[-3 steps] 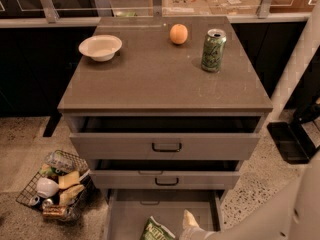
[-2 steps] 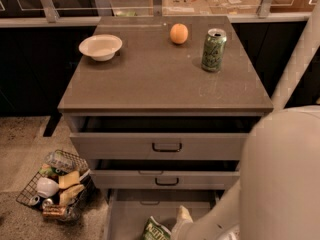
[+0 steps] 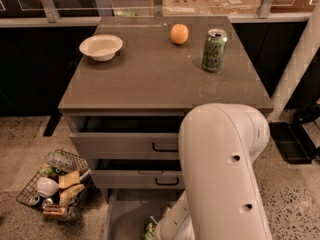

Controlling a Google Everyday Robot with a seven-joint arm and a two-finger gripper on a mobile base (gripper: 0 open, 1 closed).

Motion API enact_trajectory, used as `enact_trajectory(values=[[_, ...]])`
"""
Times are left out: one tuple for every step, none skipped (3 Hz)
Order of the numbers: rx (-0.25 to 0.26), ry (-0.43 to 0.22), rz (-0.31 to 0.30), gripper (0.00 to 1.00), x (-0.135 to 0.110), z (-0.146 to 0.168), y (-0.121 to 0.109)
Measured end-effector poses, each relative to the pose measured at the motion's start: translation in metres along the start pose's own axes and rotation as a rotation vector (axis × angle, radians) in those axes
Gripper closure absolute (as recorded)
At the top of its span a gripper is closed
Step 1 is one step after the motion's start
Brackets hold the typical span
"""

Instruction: Pick green rice chip bag from bottom drawer and place on counter

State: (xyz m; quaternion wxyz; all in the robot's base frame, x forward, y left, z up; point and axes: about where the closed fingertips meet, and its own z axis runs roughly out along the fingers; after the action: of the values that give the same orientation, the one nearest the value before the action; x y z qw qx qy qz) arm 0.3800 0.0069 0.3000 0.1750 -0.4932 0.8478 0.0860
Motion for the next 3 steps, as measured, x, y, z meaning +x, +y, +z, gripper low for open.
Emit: enact_trajectory(values=[[-0.034,-0.005,0.043,0.00,0.009,0.035,0.007],[-0.060,-0.033,0.098,0.00,0.024,0.064,0.010],[-0.111,-0.066,0.129,0.00,0.029,0.095,0.018]])
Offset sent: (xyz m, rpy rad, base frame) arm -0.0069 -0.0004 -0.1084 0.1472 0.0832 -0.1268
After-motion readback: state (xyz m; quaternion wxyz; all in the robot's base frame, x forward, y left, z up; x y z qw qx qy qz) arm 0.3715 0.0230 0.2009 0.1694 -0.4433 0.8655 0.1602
